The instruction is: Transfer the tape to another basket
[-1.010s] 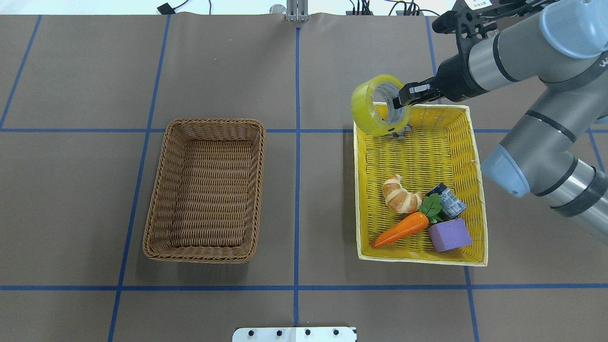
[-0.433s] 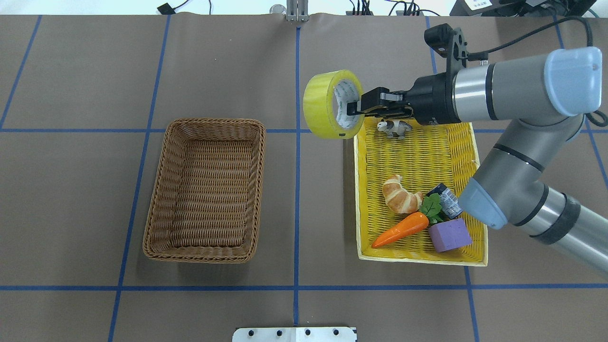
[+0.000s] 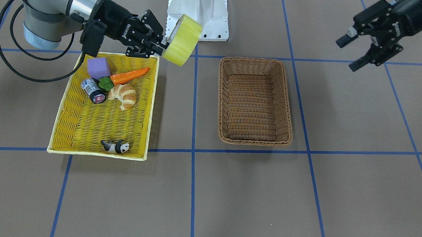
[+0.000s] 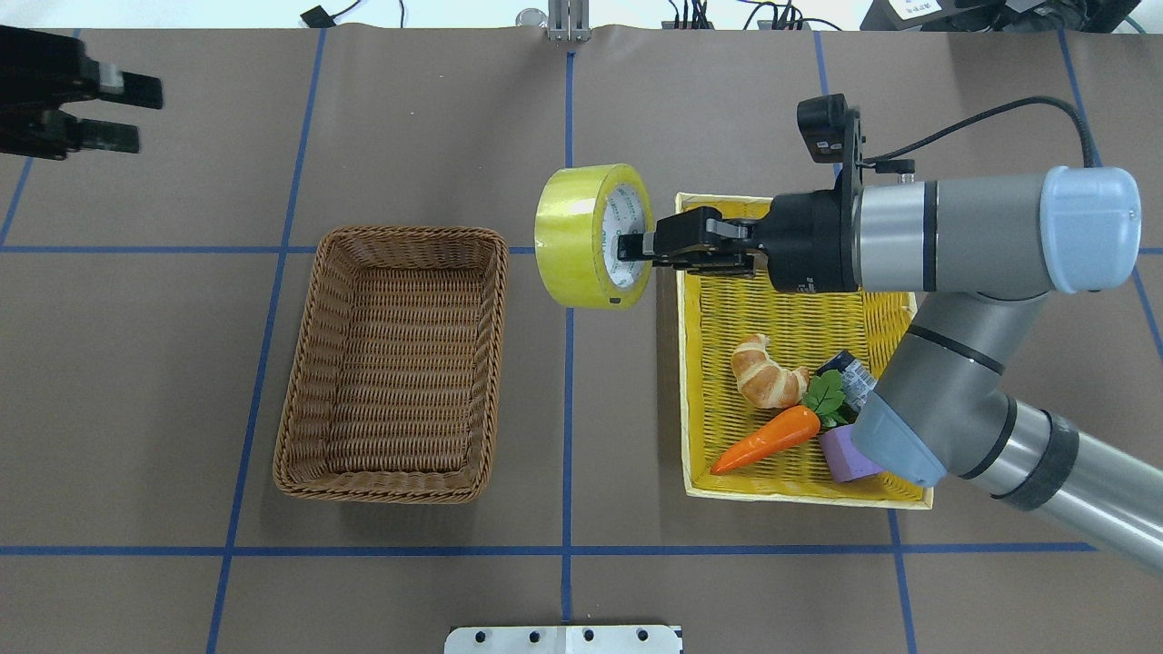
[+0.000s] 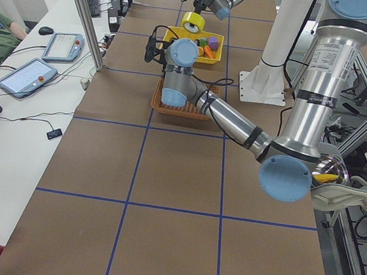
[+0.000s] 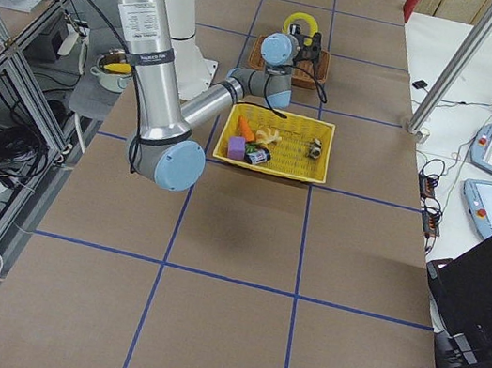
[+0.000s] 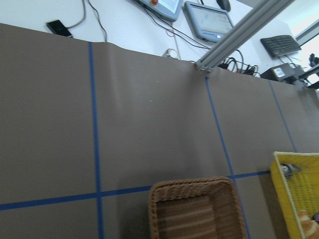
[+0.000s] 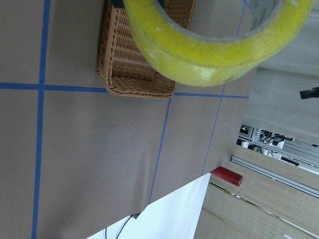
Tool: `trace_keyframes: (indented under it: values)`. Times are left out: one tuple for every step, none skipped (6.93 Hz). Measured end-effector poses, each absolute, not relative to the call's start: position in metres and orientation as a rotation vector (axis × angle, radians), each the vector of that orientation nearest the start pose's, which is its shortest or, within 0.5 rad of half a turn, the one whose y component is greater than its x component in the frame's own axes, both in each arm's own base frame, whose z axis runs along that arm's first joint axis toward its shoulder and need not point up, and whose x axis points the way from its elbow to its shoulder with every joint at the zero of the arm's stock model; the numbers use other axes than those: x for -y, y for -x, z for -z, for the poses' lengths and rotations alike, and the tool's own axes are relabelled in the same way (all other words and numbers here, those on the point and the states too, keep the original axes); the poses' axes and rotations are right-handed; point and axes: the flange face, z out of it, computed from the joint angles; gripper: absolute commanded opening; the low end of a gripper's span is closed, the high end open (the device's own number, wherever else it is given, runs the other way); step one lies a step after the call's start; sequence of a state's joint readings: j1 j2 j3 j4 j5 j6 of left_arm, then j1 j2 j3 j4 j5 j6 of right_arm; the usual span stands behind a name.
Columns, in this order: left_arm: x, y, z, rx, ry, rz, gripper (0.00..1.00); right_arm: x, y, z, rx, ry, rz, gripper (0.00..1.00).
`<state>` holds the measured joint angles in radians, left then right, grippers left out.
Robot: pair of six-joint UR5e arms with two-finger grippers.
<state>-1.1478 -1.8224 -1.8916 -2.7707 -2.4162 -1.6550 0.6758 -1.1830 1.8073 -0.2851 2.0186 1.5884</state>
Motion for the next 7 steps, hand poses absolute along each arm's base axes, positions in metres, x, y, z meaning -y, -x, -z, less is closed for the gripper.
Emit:
trace_keyframes:
  values:
    - [0.45, -0.173, -0.221, -1.79, -0.223, 0.182, 0.97, 0.391, 0.362, -0.201, 1.889, -0.295, -0.033, 0.0]
    - [0.435, -0.198, -0.203, -1.888, -0.15, 0.184, 0.97, 0.384, 0.366, -0.199, 1.916, -0.258, -0.032, 0.0]
    - [0.421, -0.22, -0.19, -1.971, -0.107, 0.178, 0.97, 0.377, 0.367, -0.197, 1.949, -0.217, -0.033, 0.0]
    - [0.403, -0.246, -0.181, -2.053, -0.076, 0.164, 0.97, 0.37, 0.366, -0.193, 1.99, -0.175, -0.037, 0.0]
    - [0.384, -0.271, -0.174, -2.133, -0.056, 0.154, 0.97, 0.364, 0.365, -0.189, 2.024, -0.143, -0.036, 0.0]
    - [0.367, -0.291, -0.169, -2.216, -0.041, 0.16, 0.97, 0.358, 0.364, -0.187, 2.056, -0.126, -0.025, 0.0]
    - [0.353, -0.305, -0.163, -2.28, -0.023, 0.162, 0.97, 0.354, 0.363, -0.186, 2.079, -0.114, -0.014, 0.0]
